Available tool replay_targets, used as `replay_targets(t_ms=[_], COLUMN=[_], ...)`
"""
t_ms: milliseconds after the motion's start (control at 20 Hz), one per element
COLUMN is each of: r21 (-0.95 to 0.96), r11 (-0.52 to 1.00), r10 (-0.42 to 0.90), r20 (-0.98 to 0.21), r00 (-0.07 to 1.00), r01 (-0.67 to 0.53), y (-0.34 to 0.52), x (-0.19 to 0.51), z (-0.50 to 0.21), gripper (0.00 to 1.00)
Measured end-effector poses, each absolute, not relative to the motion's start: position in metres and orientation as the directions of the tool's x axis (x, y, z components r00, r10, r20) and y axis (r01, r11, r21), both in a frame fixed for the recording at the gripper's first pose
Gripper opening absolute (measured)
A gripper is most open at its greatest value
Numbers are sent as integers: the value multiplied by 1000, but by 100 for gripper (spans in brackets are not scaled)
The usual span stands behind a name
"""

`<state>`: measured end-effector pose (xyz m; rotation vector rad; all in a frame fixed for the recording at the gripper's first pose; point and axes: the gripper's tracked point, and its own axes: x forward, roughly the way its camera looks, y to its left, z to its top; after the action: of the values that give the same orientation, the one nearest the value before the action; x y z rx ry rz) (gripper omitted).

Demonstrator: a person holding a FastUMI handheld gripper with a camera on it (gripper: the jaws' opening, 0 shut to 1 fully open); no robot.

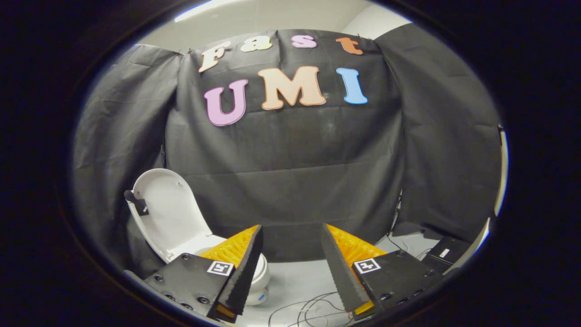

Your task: Open the toilet lid.

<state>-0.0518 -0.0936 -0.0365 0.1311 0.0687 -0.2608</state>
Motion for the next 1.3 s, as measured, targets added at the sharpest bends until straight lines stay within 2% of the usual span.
replay_targets(t_ms=[300,600,700,900,1000,1300], r21=[149,149,149,158,171,121], r11=[957,952,961,984,985,993], r10=[-241,-249,-217,-69,-2,-8], r20=[-72,-120,-117,-84,-123,-41], r00=[968,961,969,994,992,999], r01=[249,266,233,82,23,13], y=[-101,-103,-94,-59,-45,-46], x=[-53,-64,-65,-65,-75,-107], z=[-39,-49,-45,-38,-48,-28], gripper=[81,81,81,81,81,81])
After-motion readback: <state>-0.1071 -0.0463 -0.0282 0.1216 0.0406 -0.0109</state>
